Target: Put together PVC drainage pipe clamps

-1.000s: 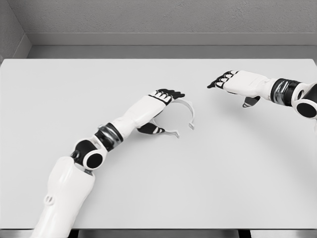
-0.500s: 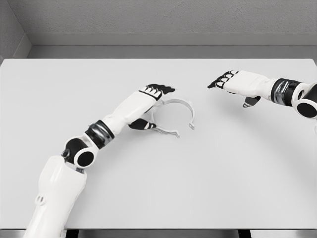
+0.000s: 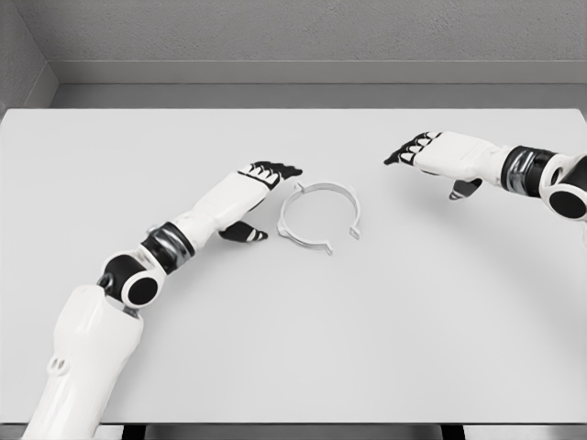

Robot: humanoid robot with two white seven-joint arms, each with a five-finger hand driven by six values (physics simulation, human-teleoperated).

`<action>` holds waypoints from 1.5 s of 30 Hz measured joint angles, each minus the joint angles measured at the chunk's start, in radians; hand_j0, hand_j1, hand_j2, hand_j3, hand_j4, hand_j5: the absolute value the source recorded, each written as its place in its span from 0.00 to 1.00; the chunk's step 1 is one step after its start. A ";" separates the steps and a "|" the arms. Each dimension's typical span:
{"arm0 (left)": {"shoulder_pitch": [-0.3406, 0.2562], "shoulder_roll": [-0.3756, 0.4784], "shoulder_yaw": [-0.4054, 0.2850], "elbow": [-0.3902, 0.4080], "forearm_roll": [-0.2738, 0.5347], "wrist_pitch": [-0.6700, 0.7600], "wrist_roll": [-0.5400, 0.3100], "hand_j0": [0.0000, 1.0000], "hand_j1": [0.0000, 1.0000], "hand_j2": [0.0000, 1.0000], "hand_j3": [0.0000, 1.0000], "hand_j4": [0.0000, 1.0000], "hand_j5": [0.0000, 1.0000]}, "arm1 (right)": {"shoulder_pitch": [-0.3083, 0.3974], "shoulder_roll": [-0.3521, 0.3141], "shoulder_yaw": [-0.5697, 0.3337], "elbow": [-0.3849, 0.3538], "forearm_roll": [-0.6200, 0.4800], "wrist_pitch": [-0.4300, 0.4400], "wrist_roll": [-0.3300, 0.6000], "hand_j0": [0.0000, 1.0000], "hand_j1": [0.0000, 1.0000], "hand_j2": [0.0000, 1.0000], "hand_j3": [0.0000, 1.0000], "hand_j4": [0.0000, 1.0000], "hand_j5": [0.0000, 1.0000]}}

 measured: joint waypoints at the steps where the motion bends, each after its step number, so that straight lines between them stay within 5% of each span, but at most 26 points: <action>1: 0.000 -0.001 -0.001 0.002 0.000 0.000 0.000 1.00 1.00 1.00 1.00 1.00 1.00 | 0.002 0.000 0.000 0.000 0.000 0.000 0.000 1.00 1.00 1.00 1.00 1.00 1.00; 45: -0.009 -0.117 -0.048 0.021 -0.026 -0.001 0.000 1.00 1.00 1.00 1.00 1.00 1.00 | 0.002 -0.001 0.000 0.001 0.001 0.000 0.000 1.00 1.00 1.00 1.00 1.00 1.00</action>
